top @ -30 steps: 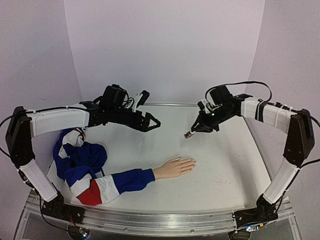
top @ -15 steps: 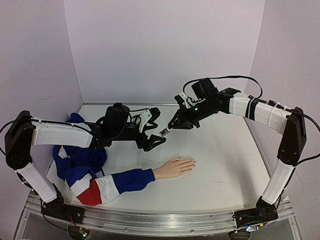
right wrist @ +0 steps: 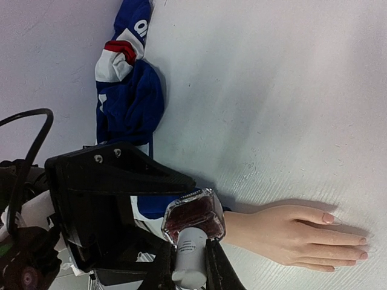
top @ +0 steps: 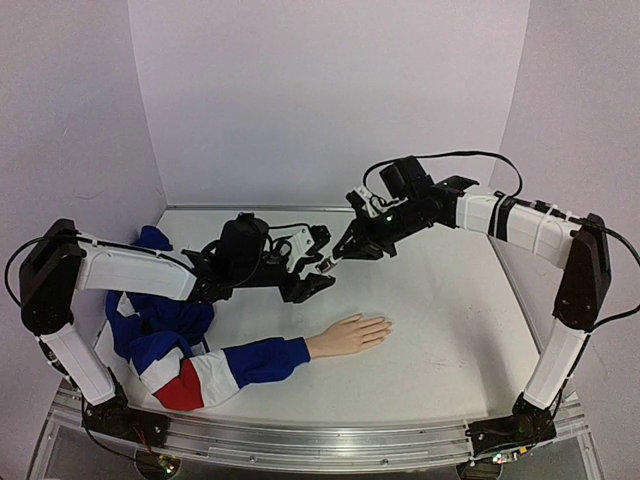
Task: Paint the nails
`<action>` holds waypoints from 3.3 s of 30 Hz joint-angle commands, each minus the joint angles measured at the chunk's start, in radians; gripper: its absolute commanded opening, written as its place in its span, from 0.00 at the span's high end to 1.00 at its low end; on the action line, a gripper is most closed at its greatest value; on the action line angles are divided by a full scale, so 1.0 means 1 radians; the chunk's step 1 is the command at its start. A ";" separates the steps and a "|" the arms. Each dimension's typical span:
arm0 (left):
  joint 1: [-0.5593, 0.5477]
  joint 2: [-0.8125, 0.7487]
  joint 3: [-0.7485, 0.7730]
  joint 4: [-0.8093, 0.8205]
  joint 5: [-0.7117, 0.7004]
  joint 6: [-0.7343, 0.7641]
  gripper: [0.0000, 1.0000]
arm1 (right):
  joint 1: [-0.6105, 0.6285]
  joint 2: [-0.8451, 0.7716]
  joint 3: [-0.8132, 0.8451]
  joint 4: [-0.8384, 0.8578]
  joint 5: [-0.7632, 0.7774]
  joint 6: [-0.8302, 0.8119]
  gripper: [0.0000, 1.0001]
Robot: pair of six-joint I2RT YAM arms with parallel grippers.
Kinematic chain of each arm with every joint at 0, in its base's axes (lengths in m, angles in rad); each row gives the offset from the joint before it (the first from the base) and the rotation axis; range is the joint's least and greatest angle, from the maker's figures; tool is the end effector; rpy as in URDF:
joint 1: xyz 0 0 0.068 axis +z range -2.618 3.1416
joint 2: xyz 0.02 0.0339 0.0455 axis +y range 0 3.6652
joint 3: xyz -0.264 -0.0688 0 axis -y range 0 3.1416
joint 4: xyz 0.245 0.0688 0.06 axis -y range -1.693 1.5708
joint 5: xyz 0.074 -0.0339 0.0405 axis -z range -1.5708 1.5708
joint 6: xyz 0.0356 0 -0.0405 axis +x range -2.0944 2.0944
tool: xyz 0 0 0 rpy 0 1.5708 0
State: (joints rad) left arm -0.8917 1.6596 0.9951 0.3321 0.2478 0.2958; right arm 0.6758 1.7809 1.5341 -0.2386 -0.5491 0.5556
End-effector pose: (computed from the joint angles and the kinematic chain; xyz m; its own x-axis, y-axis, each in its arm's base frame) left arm 0.2293 -0.2980 0.2372 0.0663 0.3678 -0.9275 0.9206 0.3359 0.1990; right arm 0.3158 0.2770 0.3213 -0.7807 -0.0492 -0.6230 -0.5673 0.4740 0.6734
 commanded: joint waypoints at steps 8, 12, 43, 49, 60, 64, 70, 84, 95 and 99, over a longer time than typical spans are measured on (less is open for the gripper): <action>-0.010 0.020 0.074 0.053 -0.077 0.030 0.50 | 0.022 0.000 0.040 0.004 -0.028 0.009 1.00; -0.012 0.021 0.076 0.051 -0.080 0.033 0.60 | 0.025 -0.001 0.038 0.004 -0.020 0.012 1.00; -0.021 0.017 0.083 -0.036 -0.099 0.071 0.88 | 0.035 -0.013 0.038 0.005 0.016 0.006 1.00; -0.008 -0.019 0.095 -0.054 0.077 -0.037 1.00 | 0.035 -0.024 0.045 0.016 0.047 -0.179 1.00; 0.157 -0.058 0.252 -0.053 1.052 -0.487 1.00 | 0.037 -0.142 -0.068 0.138 -0.445 -0.711 1.00; 0.159 -0.077 0.258 -0.053 1.080 -0.521 1.00 | 0.036 -0.143 -0.054 0.128 -0.462 -0.733 1.00; 0.162 -0.133 0.195 -0.053 0.781 -0.487 1.00 | 0.036 -0.194 -0.048 0.187 -0.214 -0.632 0.89; -0.003 -0.222 0.057 -0.072 -0.328 -0.243 1.00 | 0.037 -0.234 -0.097 0.350 0.228 -0.170 0.02; -0.038 -0.154 0.118 -0.071 -0.377 -0.231 1.00 | 0.068 -0.151 -0.110 0.461 0.269 0.037 0.14; -0.056 -0.143 0.123 -0.073 -0.383 -0.220 1.00 | 0.071 -0.123 -0.088 0.461 0.259 0.041 0.24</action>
State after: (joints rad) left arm -0.9283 1.5181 1.0515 0.2127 -0.1074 0.0536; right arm 0.7387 1.6440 1.4197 0.1577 -0.2996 0.5625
